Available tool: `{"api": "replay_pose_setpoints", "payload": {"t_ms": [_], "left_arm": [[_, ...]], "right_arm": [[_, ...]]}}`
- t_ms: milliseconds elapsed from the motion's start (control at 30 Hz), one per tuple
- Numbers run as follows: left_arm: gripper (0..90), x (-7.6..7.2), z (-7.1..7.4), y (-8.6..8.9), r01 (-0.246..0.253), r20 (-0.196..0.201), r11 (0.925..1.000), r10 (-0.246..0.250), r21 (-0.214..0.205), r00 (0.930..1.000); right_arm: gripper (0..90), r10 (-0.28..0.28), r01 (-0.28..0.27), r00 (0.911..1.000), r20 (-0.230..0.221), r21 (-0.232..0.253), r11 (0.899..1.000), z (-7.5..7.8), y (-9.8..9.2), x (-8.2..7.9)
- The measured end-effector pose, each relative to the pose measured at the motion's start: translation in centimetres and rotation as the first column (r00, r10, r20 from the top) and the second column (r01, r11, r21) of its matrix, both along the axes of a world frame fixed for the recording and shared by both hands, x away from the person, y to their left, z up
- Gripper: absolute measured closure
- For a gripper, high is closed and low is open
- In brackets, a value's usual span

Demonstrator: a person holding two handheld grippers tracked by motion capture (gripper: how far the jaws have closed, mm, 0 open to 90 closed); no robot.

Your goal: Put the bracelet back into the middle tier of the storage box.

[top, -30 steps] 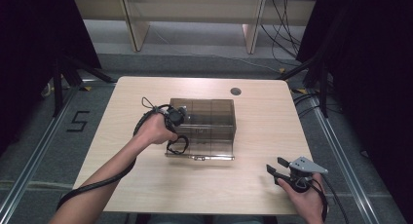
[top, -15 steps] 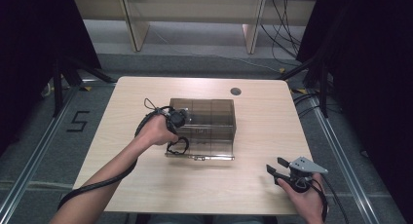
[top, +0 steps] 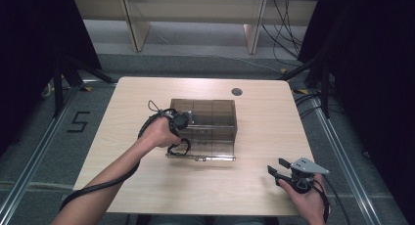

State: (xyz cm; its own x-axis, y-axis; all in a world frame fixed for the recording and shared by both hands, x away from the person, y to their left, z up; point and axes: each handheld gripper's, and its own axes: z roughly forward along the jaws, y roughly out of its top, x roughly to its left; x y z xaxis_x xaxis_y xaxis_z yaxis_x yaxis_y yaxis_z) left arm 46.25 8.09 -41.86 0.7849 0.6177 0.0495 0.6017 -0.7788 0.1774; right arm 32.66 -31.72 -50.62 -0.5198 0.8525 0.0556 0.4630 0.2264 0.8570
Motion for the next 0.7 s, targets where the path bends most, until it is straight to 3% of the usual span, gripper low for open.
{"api": "replay_pose_setpoints", "payload": {"t_ms": [100,133,167,700], "left_arm": [[84.5,0.0,-0.2,-0.1,0.005,-0.001,1.0000,-0.005,0.005,1.0000],[84.5,0.1,-0.2,-0.1,0.018,-0.011,0.9996,-0.017,0.022,0.9998],[84.5,0.0,-0.4,-0.1,0.005,-0.003,0.9999,-0.005,0.010,1.0000],[84.5,0.3,-1.4,-0.2,0.017,-0.028,0.9994,-0.016,0.031,0.9995]], "right_arm": [[44.2,-0.031,0.032,0.9986,-0.042,0.023,0.999,0.1,0.3,-0.4],[44.2,-0.027,0.028,0.9990,-0.035,0.019,0.999,0.1,0.2,-0.3],[44.2,-0.019,0.019,0.9996,-0.022,0.012,1.000,0.0,0.1,-0.2],[44.0,-0.021,0.021,0.9991,-0.036,0.010,1.000,0.0,0.1,-0.2]]}}
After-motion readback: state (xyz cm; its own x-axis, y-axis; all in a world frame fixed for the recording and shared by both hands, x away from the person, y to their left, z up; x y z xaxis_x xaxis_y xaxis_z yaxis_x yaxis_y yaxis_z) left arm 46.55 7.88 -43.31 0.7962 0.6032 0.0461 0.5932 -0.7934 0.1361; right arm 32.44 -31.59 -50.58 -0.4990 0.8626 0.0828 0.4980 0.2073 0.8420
